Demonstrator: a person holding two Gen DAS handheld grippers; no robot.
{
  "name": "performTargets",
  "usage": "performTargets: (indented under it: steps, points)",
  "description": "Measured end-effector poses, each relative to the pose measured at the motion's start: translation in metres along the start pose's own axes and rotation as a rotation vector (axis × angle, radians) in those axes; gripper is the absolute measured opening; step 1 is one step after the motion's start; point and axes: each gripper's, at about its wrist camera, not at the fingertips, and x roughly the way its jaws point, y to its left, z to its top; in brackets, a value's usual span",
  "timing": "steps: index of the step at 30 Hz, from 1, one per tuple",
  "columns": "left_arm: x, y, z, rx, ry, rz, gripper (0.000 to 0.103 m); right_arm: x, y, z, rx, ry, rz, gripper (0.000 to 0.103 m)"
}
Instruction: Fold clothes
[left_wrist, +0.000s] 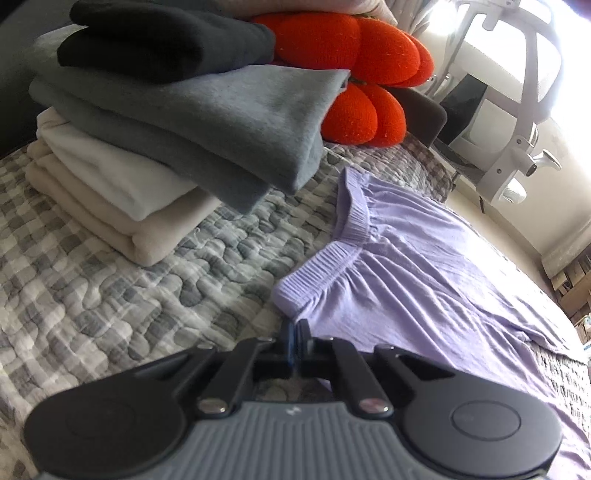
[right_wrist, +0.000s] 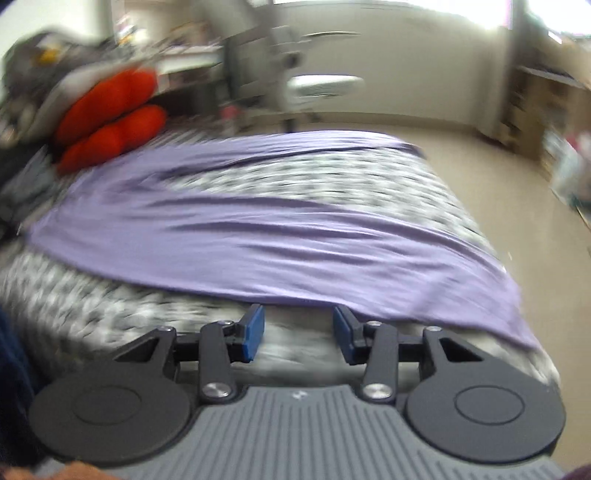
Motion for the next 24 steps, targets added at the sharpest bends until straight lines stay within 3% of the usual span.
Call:
performTargets:
  steps: [7,15,24]
  points:
    - [-0.002,-0.005,-0.004,0.031,0.000,0.029,0.001,-0.022,-0.059,-0.011,0.172,-0.043,-0.108,0.046]
    - [-0.005,-0.011,-0.009,0.066,0.000,0.062,0.001,-0.022,-0.088,-0.014,0.333,-0.059,-0.120,0.046]
    - [0.002,-0.011,-0.008,0.060,-0.016,0.041,0.001,-0.014,-0.111,-0.011,0.464,-0.084,-0.102,0.051]
